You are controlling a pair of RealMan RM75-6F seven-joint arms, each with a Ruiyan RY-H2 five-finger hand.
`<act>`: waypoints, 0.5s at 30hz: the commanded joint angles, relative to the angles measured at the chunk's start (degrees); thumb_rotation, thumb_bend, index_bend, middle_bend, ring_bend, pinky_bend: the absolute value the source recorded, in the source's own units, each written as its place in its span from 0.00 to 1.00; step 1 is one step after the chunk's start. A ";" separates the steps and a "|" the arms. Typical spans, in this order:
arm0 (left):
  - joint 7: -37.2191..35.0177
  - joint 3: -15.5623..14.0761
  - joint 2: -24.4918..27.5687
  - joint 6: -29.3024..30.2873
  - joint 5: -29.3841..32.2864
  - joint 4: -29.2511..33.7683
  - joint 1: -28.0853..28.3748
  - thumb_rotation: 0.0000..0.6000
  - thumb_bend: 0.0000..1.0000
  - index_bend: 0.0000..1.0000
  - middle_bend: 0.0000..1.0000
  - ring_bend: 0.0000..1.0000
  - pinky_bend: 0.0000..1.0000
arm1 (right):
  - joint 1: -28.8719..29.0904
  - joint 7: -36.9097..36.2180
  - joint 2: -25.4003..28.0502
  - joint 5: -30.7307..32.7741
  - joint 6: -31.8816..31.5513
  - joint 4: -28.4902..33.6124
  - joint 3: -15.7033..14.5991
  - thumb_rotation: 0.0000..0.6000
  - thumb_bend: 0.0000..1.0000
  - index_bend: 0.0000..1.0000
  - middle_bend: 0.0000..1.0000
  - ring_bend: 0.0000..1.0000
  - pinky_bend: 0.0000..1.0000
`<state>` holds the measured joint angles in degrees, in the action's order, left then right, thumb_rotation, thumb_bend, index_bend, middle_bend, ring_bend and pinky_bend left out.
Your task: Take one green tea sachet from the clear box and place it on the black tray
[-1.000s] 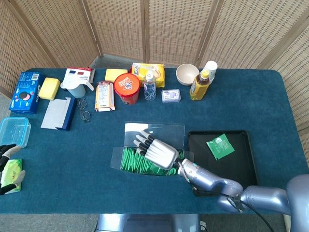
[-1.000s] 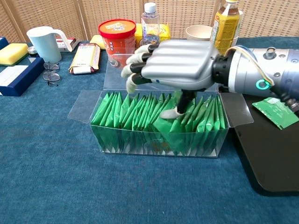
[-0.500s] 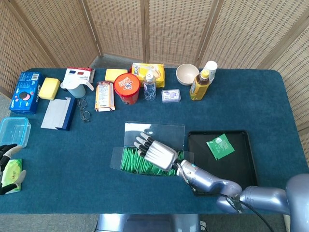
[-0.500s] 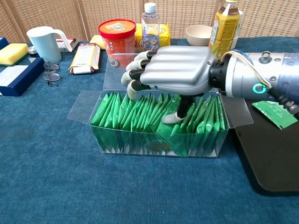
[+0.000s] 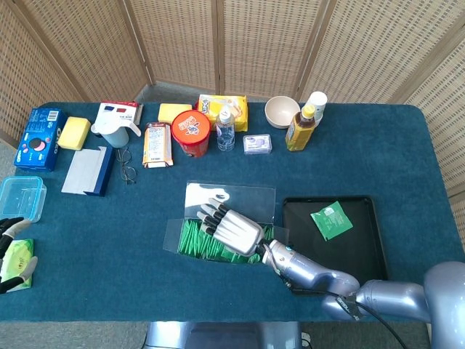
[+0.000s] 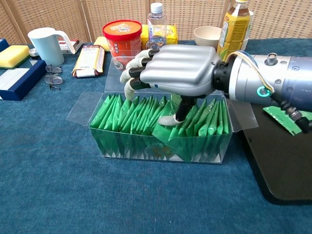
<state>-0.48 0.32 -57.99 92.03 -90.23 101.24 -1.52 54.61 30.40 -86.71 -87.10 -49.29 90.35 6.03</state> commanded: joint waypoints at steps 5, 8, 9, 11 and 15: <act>-0.19 -0.04 -0.07 -0.03 0.05 -0.23 -0.04 1.00 0.30 0.19 0.18 0.13 0.25 | -0.30 -1.37 -0.80 -0.78 -1.29 -0.78 -0.07 0.83 0.44 0.25 0.14 0.07 0.03; -0.23 -0.03 -0.10 -0.08 0.07 -0.34 -0.01 1.00 0.30 0.19 0.18 0.13 0.25 | -0.48 -1.76 -1.14 -1.04 -1.87 -1.07 -0.10 0.83 0.46 0.25 0.15 0.07 0.03; -0.25 -0.02 -0.10 -0.10 0.07 -0.36 0.00 1.00 0.30 0.19 0.18 0.13 0.25 | -0.57 -1.95 -1.27 -1.07 -2.05 -1.19 -0.14 0.83 0.47 0.26 0.15 0.07 0.03; -0.28 0.00 -0.10 -0.08 0.09 -0.42 0.00 1.00 0.30 0.19 0.18 0.13 0.25 | -0.66 -2.21 -1.41 -1.17 -2.20 -1.36 -0.24 0.83 0.48 0.28 0.16 0.08 0.03; -0.31 0.04 -0.05 -0.06 0.11 -0.44 0.01 1.00 0.30 0.19 0.18 0.13 0.25 | -0.76 -2.59 -1.41 -1.29 -2.29 -1.54 -0.42 0.83 0.50 0.33 0.16 0.08 0.03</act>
<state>-0.79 0.37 -58.04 91.97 -90.13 100.81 -1.51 53.85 27.80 -88.12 -88.40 -51.58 88.81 5.61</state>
